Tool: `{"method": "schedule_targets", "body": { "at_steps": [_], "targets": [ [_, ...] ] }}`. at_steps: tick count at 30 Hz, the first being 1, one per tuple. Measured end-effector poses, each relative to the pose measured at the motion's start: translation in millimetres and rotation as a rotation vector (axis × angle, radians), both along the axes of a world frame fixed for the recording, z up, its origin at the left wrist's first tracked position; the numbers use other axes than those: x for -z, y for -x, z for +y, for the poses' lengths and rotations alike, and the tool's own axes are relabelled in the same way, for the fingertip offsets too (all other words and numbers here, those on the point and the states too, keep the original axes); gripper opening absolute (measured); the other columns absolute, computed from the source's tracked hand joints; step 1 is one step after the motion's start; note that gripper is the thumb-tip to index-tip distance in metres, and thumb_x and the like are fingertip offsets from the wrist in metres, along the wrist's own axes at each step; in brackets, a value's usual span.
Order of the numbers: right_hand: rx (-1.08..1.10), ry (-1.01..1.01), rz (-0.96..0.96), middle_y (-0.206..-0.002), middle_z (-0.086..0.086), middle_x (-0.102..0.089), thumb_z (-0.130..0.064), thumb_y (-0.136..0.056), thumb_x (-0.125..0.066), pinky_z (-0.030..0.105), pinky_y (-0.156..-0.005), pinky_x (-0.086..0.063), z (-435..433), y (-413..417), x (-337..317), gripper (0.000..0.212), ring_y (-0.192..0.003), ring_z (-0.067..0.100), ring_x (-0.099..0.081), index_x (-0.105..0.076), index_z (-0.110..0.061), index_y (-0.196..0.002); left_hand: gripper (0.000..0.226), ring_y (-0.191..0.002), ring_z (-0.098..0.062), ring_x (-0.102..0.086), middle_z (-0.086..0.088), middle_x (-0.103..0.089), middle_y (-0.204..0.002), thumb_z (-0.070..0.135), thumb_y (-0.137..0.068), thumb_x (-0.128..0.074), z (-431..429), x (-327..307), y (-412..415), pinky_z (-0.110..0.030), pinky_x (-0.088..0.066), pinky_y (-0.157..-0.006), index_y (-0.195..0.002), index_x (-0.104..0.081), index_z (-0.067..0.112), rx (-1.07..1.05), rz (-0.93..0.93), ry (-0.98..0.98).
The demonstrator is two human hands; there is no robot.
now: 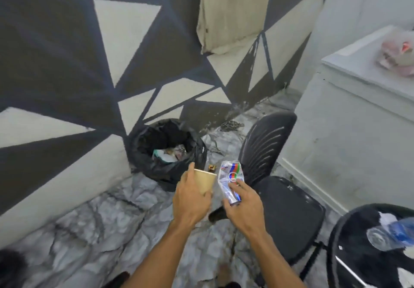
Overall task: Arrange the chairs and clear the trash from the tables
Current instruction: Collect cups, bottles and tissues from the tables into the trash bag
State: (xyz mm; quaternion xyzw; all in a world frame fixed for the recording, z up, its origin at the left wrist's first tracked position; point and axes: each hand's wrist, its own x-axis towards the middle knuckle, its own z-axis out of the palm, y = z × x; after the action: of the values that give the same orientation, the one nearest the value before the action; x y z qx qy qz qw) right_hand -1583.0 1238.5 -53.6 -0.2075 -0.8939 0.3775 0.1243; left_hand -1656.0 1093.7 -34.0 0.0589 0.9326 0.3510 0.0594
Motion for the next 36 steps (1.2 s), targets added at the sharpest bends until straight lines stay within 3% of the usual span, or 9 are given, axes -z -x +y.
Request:
{"method": "schedule_targets", "body": {
  "at_steps": [7, 12, 16, 19, 22, 26, 29, 32, 36],
  "targets": [
    [-0.228, 0.102, -0.084, -0.131, 0.003, -0.062, -0.03, -0.069, -0.079, 0.024, -0.102, -0.042, -57, 133, 16, 0.05, -0.123, 0.019, -0.056, -0.07, -0.018, -0.118, 0.098, -0.131, -0.028, -0.047, -0.003, -0.044, -0.149, 0.034, -0.076, -0.075, -71, 17, 88, -0.041, -0.042, -0.102, -0.155, -0.015, 0.032, -0.262, -0.063, 0.0],
    [-0.305, 0.113, -0.189, -0.135, 0.008, -0.059, -0.026, -0.072, -0.08, 0.022, -0.102, -0.037, -67, 241, 30, 0.05, -0.127, 0.018, -0.054, -0.07, -0.016, -0.12, 0.097, -0.13, -0.028, -0.05, -0.001, -0.045, -0.149, 0.031, -0.075, -0.075, -84, 31, 183, -0.039, -0.044, -0.1, -0.154, -0.018, 0.031, -0.342, -0.12, 0.021],
    [-0.32, 0.153, -0.258, -0.136, 0.004, -0.059, -0.03, -0.072, -0.079, 0.024, -0.101, -0.043, -64, 335, 37, 0.054, -0.124, 0.016, -0.055, -0.068, -0.019, -0.123, 0.1, -0.13, -0.028, -0.049, -0.002, -0.045, -0.149, 0.033, -0.076, -0.075, -78, 40, 274, -0.04, -0.044, -0.098, -0.154, -0.014, 0.033, -0.374, -0.181, 0.049],
    [-0.372, 0.096, -0.243, -0.13, -0.003, -0.06, -0.04, -0.073, -0.077, 0.032, -0.094, -0.046, -64, 408, 32, 0.061, -0.119, 0.024, -0.055, -0.058, -0.028, -0.13, 0.106, -0.129, -0.03, -0.049, -0.001, -0.041, -0.152, 0.037, -0.073, -0.076, -71, 38, 346, -0.044, -0.045, -0.098, -0.155, -0.008, 0.033, -0.39, -0.164, 0.029],
    [-0.387, 0.02, -0.289, -0.141, -0.01, -0.047, -0.051, -0.075, -0.068, 0.044, -0.1, -0.043, -60, 462, 31, 0.073, -0.126, 0.03, -0.042, -0.041, -0.034, -0.141, 0.114, -0.138, -0.032, -0.039, -0.004, -0.026, -0.161, 0.036, -0.074, -0.078, -69, 36, 403, -0.046, -0.039, -0.107, -0.157, -0.001, 0.03, -0.394, -0.132, 0.029],
    [-0.349, -0.003, -0.281, -0.131, -0.003, -0.057, -0.038, -0.078, -0.066, 0.041, -0.099, -0.046, -52, 478, 37, 0.053, -0.124, 0.03, -0.05, -0.056, -0.029, -0.129, 0.101, -0.143, -0.03, -0.034, -0.005, -0.025, -0.163, 0.03, -0.082, -0.075, -72, 45, 418, -0.044, -0.035, -0.111, -0.158, -0.009, 0.027, -0.391, -0.148, 0.035],
    [-0.331, 0.068, -0.316, -0.141, 0.002, -0.054, -0.029, -0.081, -0.071, 0.031, -0.106, -0.038, -51, 466, 37, 0.051, -0.13, 0.023, -0.049, -0.059, -0.022, -0.131, 0.094, -0.141, -0.028, -0.038, -0.004, -0.03, -0.161, 0.024, -0.083, -0.072, -68, 50, 401, -0.042, -0.039, -0.109, -0.158, -0.016, 0.027, -0.344, -0.172, 0.007],
    [-0.293, 0.168, -0.315, -0.138, -0.001, -0.057, -0.027, -0.082, -0.074, 0.023, -0.105, -0.037, -50, 450, 31, 0.047, -0.13, 0.014, -0.05, -0.062, -0.022, -0.128, 0.087, -0.139, -0.026, -0.041, -0.002, -0.037, -0.157, 0.024, -0.083, -0.072, -62, 49, 382, -0.04, -0.041, -0.11, -0.156, -0.025, 0.026, -0.284, -0.207, -0.029],
    [-0.289, 0.129, -0.217, -0.111, -0.002, -0.07, -0.023, -0.082, -0.075, 0.027, -0.089, -0.048, -44, 420, 4, 0.033, -0.104, 0.015, -0.062, -0.069, -0.02, -0.113, 0.077, -0.128, -0.026, -0.052, 0.0, -0.05, -0.146, 0.034, -0.078, -0.068, -55, 36, 357, -0.046, -0.049, -0.1, -0.148, -0.036, 0.032, -0.184, -0.208, -0.064]
  ]
}}
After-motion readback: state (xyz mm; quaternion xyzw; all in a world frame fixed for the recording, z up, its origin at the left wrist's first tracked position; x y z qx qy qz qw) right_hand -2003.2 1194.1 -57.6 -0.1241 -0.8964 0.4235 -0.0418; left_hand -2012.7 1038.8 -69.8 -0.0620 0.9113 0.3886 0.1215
